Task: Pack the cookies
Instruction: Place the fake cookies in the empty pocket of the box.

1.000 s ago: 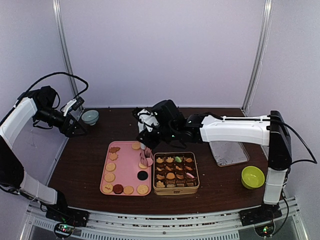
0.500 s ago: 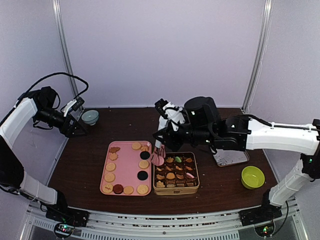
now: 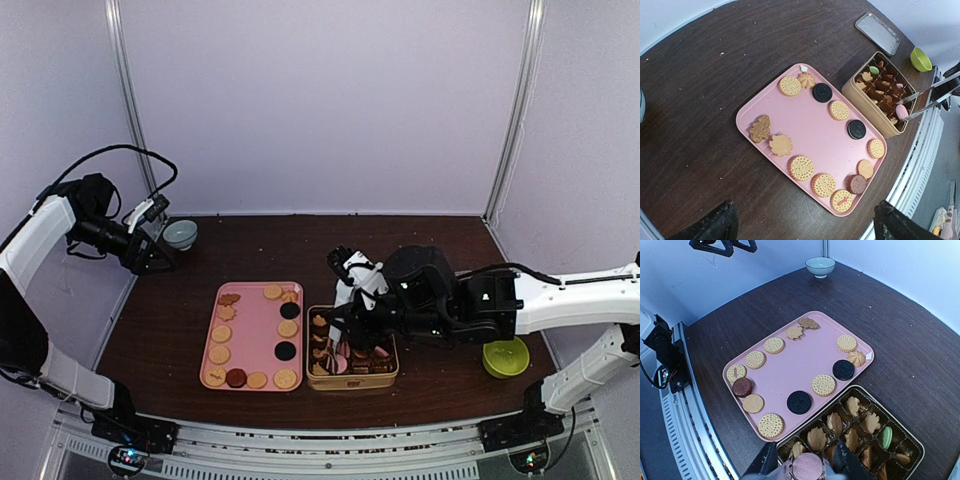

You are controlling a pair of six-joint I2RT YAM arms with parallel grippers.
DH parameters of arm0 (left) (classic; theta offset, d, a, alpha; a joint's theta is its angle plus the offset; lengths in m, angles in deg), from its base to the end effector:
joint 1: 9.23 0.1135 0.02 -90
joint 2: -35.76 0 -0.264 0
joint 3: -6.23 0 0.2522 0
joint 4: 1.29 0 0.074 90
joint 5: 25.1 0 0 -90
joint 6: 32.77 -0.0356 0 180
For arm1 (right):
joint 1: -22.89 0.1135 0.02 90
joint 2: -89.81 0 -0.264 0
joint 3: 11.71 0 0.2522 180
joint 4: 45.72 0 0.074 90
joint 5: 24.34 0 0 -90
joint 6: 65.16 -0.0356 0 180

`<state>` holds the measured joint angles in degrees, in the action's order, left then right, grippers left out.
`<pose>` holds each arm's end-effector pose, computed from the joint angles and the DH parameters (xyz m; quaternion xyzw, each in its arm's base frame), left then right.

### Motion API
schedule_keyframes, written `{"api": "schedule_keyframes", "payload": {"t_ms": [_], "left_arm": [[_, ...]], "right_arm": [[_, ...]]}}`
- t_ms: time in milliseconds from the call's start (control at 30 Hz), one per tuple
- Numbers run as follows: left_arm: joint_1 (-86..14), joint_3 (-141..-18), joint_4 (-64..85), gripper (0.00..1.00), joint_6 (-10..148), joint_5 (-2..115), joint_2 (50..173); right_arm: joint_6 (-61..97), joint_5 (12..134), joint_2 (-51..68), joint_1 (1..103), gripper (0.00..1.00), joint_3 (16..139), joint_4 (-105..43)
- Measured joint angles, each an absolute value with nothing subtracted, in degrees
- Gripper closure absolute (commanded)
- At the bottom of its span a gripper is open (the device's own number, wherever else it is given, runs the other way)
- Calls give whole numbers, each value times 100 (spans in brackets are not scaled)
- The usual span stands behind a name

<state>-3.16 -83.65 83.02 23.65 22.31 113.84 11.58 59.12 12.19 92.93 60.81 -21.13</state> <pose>0.2436 0.0017 0.3278 0.2726 0.8814 -0.2896 0.2550 0.1095 0.2896 0.2948 -0.3852 0.7731 0.2964 0.4075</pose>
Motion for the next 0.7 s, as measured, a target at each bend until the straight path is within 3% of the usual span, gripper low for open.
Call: {"api": "schedule_keyframes", "payload": {"t_ms": [267, 700], "left_arm": [[-316, -8371, 8308, 3, 2365, 2231, 11400], [-316, -8371, 8310, 3, 2365, 2224, 11419]], "right_arm": [[1086, 5695, 1212, 9293, 55, 6002, -2285], [1204, 5518, 1201, 9293, 62, 6114, -2266]]}}
